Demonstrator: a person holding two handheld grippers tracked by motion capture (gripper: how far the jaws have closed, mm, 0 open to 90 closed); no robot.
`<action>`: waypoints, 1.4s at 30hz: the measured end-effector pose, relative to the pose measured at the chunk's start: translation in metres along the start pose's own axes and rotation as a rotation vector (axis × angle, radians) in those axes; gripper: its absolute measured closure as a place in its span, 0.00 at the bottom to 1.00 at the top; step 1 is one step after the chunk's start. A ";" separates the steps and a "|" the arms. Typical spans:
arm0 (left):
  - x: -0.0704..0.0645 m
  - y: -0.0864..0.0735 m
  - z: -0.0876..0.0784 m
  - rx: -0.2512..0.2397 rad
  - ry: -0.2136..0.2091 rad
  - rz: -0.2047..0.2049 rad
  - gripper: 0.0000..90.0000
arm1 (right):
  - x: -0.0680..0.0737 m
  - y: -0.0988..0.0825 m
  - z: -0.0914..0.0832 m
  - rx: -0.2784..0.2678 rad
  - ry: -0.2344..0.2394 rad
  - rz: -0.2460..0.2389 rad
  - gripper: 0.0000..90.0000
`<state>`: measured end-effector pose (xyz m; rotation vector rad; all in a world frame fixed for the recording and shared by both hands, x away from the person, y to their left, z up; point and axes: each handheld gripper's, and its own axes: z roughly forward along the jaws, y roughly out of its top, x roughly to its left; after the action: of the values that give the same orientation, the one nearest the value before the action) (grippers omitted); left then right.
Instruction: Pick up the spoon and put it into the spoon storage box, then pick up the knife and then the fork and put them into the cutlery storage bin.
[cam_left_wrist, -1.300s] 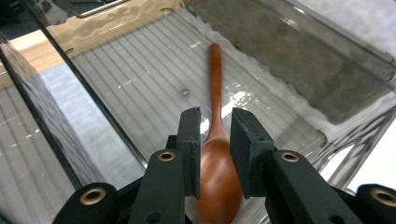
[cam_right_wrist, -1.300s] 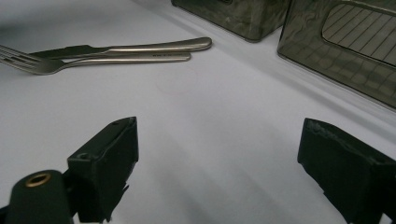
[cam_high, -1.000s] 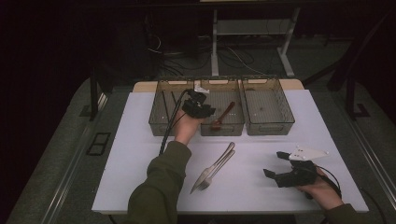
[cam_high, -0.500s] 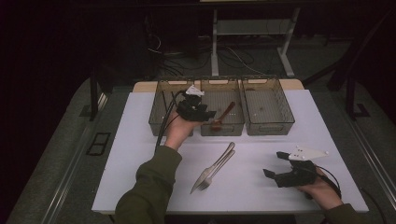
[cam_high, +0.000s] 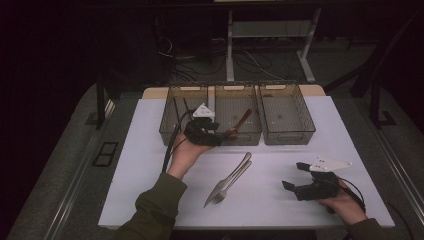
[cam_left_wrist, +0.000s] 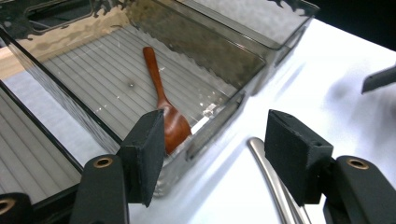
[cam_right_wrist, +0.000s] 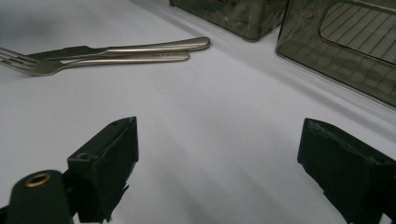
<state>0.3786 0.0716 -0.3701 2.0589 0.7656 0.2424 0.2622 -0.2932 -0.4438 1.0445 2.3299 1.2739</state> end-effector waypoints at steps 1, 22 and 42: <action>-0.002 -0.003 -0.001 -0.008 -0.001 -0.003 0.41 | 0.000 0.000 0.000 0.003 0.000 0.000 0.13; -0.019 -0.049 -0.014 0.006 -0.029 -0.001 0.39 | 0.000 0.000 0.000 0.007 -0.004 -0.006 0.13; -0.031 -0.076 0.001 0.034 -0.084 -0.015 0.46 | 0.001 -0.002 0.000 0.020 -0.013 -0.025 0.13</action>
<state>0.3221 0.0831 -0.4282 2.0813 0.7382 0.1349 0.2603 -0.2931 -0.4447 1.0241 2.3428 1.2342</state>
